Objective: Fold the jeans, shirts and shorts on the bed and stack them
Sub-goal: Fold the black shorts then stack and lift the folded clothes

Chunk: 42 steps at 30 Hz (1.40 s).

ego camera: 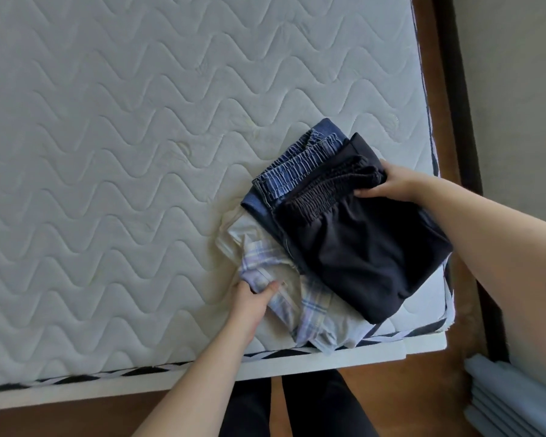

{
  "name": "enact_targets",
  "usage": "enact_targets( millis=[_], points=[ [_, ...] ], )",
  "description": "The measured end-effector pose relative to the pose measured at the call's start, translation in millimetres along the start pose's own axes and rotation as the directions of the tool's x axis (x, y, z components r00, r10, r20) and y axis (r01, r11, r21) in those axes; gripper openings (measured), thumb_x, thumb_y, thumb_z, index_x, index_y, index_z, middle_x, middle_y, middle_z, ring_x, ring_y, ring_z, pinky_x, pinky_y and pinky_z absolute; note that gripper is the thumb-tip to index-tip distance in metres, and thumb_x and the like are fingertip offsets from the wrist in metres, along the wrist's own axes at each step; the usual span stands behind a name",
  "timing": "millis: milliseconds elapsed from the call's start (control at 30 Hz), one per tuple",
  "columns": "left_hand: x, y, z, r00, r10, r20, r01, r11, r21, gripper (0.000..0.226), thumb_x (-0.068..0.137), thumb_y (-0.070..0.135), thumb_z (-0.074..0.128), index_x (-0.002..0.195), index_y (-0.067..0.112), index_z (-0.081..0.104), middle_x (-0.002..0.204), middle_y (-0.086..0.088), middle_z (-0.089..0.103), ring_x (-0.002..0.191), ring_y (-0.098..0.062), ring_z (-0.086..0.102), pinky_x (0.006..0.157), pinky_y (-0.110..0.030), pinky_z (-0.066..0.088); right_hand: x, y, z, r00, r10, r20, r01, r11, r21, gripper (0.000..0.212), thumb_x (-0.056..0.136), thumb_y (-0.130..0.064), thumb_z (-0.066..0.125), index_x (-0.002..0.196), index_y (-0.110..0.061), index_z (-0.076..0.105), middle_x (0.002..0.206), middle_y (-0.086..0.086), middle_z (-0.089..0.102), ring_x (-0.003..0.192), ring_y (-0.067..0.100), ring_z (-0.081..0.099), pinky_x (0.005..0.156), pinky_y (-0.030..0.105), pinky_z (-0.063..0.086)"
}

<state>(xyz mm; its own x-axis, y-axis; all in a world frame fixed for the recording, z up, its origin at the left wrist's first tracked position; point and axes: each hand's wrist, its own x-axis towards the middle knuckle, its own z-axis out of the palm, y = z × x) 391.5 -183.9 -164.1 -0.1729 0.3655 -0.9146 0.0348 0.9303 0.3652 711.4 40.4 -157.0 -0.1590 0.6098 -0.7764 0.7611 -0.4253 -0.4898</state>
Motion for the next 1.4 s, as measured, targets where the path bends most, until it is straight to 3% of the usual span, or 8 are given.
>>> enact_targets(
  millis=[167, 367, 533, 667, 833, 967, 1167, 1400],
  points=[
    [6, 0, 12, 0.993, -0.108, 0.050, 0.115, 0.980, -0.165, 0.052, 0.087, 0.029, 0.072, 0.131, 0.011, 0.052, 0.129, -0.006, 0.062, 0.123, -0.026, 0.055, 0.111, -0.047, 0.036, -9, 1, -14, 0.992, 0.027, 0.123, -0.027, 1.000, 0.005, 0.101, 0.053, -0.056, 0.088, 0.139, -0.035, 0.041, 0.130, -0.006, 0.060, 0.121, 0.018, 0.055, 0.110, 0.044, 0.038],
    [6, 13, 15, 0.967, -0.194, 0.166, 0.247, 0.876, -0.414, 0.041, 0.071, 0.023, 0.082, 0.106, 0.007, 0.068, 0.101, -0.014, 0.074, 0.095, -0.027, 0.071, 0.099, -0.044, 0.049, -23, 5, -5, 0.995, -0.026, 0.094, 0.017, 0.996, 0.090, 0.057, 0.075, -0.038, 0.082, 0.126, -0.038, 0.056, 0.114, -0.015, 0.067, 0.107, 0.009, 0.062, 0.104, 0.035, 0.043],
    [14, 22, 8, 0.993, -0.115, 0.034, 0.119, 0.956, -0.268, 0.022, 0.080, 0.015, 0.077, 0.099, 0.005, 0.070, 0.095, -0.013, 0.075, 0.089, -0.028, 0.072, 0.093, -0.043, 0.052, -40, 12, 0, 0.998, -0.058, -0.035, 0.058, 0.998, 0.001, 0.050, 0.080, -0.045, 0.076, 0.125, -0.039, 0.055, 0.120, -0.009, 0.064, 0.111, 0.014, 0.057, 0.103, 0.033, 0.039],
    [19, 46, 3, 0.998, -0.042, -0.053, 0.036, 0.994, -0.101, 0.036, 0.082, 0.018, 0.075, 0.110, -0.003, 0.064, 0.102, -0.019, 0.072, 0.095, -0.034, 0.069, 0.095, -0.052, 0.052, -68, 31, 14, 0.991, -0.040, -0.124, 0.064, 0.978, 0.200, 0.037, 0.084, -0.034, 0.075, 0.117, -0.037, 0.058, 0.102, -0.022, 0.065, 0.103, 0.006, 0.059, 0.084, 0.011, 0.040],
    [27, 109, 6, 0.972, 0.234, -0.001, -0.230, 0.956, 0.181, 0.021, 0.088, 0.010, 0.068, 0.104, -0.004, 0.064, 0.092, -0.016, 0.070, 0.095, -0.036, 0.068, 0.088, -0.047, 0.054, -106, 72, 49, 0.935, 0.146, -0.322, 0.028, 0.878, 0.478, 0.036, 0.082, -0.037, 0.076, 0.115, -0.035, 0.062, 0.107, -0.015, 0.069, 0.098, 0.004, 0.064, 0.087, 0.019, 0.048],
    [32, 172, 36, 0.857, 0.468, 0.216, -0.514, 0.758, 0.401, 0.019, 0.089, 0.005, 0.065, 0.106, 0.014, 0.061, 0.086, 0.001, 0.066, 0.080, -0.016, 0.061, 0.074, -0.027, 0.048, -136, 91, 82, 0.866, 0.267, -0.422, 0.116, 0.714, 0.690, 0.034, 0.083, -0.038, 0.075, 0.103, -0.060, 0.059, 0.108, -0.021, 0.067, 0.093, -0.008, 0.064, 0.075, 0.010, 0.049],
    [41, 244, 96, 0.702, 0.518, 0.488, -0.704, 0.407, 0.582, 0.026, 0.090, 0.003, 0.061, 0.112, 0.018, 0.059, 0.098, -0.005, 0.064, 0.089, -0.016, 0.057, 0.069, -0.016, 0.045, -154, 90, 138, 0.747, 0.470, -0.470, 0.252, 0.455, 0.854, 0.053, 0.087, -0.044, 0.070, 0.135, -0.037, 0.050, 0.127, -0.017, 0.062, 0.116, 0.006, 0.059, 0.096, 0.029, 0.048],
    [37, 295, 166, 0.618, 0.412, 0.670, -0.706, -0.084, 0.703, 0.032, 0.095, 0.019, 0.057, 0.127, 0.020, 0.058, 0.119, -0.009, 0.066, 0.108, -0.026, 0.060, 0.087, -0.033, 0.045, -154, 46, 200, 0.776, 0.606, -0.175, 0.316, -0.135, 0.939, 0.050, 0.084, -0.036, 0.076, 0.128, -0.035, 0.055, 0.123, -0.010, 0.067, 0.113, 0.017, 0.064, 0.101, 0.047, 0.049]
  ],
)
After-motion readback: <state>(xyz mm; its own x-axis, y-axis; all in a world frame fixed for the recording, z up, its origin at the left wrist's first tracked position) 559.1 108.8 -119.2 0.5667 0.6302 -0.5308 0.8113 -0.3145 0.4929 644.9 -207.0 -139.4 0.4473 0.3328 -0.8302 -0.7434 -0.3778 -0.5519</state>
